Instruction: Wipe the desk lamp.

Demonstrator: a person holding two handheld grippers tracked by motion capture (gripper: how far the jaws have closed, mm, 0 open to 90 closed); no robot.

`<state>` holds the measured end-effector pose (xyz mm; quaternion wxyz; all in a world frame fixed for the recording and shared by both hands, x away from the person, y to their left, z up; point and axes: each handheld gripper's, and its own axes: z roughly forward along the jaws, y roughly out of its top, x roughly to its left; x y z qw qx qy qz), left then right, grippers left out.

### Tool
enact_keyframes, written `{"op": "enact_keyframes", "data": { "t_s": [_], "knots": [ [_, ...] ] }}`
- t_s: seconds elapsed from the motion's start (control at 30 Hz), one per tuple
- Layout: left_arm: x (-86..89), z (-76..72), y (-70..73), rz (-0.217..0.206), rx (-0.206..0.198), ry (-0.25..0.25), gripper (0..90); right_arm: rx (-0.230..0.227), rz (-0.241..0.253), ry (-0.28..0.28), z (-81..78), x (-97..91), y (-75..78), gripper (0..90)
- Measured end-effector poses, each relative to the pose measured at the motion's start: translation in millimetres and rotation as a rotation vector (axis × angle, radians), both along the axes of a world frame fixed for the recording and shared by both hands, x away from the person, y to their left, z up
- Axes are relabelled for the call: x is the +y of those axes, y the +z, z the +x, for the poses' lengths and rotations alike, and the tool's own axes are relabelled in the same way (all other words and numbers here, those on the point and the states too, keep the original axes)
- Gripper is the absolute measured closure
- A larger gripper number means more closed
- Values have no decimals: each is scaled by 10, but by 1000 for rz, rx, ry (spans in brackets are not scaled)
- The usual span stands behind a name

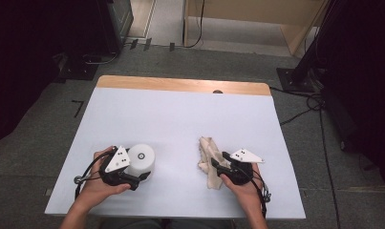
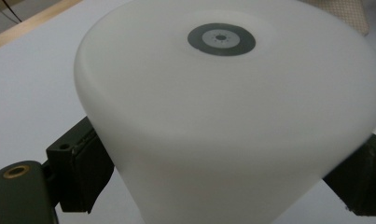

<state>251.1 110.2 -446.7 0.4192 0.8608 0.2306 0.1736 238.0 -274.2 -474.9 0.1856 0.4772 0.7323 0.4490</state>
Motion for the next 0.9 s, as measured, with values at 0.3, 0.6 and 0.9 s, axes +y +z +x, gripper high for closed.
{"op": "enact_keyframes", "data": {
  "t_s": [0.3, 0.6, 0.9],
  "knots": [
    [-99, 35, -45, -48, -29, 16, 82, 17, -9, 17, 4, 39, -35, 464],
    [-119, 106, -88, -116, -5, 44, 81, 24, -7, 2, 34, 53, -60, 469],
    [-237, 122, -107, -104, -26, 53, 82, 38, 6, -8, 39, 44, -74, 467]
  ]
}}
